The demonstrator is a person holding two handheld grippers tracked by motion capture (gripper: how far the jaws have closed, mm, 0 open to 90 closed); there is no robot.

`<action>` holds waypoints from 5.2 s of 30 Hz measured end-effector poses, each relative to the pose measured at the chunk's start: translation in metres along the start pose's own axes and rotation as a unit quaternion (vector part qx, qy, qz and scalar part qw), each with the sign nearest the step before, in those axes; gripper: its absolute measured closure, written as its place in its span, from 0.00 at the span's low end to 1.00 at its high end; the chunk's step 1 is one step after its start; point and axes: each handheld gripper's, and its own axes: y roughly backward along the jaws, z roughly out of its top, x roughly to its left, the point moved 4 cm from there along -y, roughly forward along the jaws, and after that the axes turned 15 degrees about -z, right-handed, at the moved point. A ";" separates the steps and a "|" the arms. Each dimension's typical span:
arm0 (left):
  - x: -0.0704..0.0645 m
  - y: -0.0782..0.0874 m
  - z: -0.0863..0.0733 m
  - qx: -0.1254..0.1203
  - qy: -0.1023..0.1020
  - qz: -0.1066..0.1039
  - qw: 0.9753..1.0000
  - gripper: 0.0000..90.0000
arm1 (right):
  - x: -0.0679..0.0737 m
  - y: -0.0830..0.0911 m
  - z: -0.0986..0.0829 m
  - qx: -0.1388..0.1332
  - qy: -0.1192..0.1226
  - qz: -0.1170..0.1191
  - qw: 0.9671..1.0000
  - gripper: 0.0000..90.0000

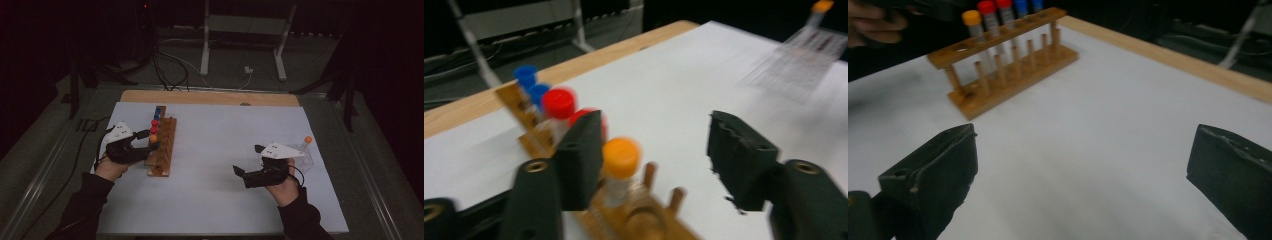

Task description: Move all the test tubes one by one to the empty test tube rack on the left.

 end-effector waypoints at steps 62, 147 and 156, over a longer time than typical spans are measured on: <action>-0.039 -0.021 0.010 0.012 -0.008 -0.091 0.996 0.03 | -0.181 0.002 -0.077 0.093 -0.106 -0.248 0.959 0.82; -0.112 -0.131 0.049 0.052 -0.087 -0.232 0.967 0.67 | 0.044 -0.024 -0.006 0.035 0.067 0.073 0.995 0.83; -0.111 -0.135 0.048 0.055 -0.089 -0.236 0.966 0.79 | 0.043 -0.024 -0.006 0.033 0.063 0.069 0.995 0.83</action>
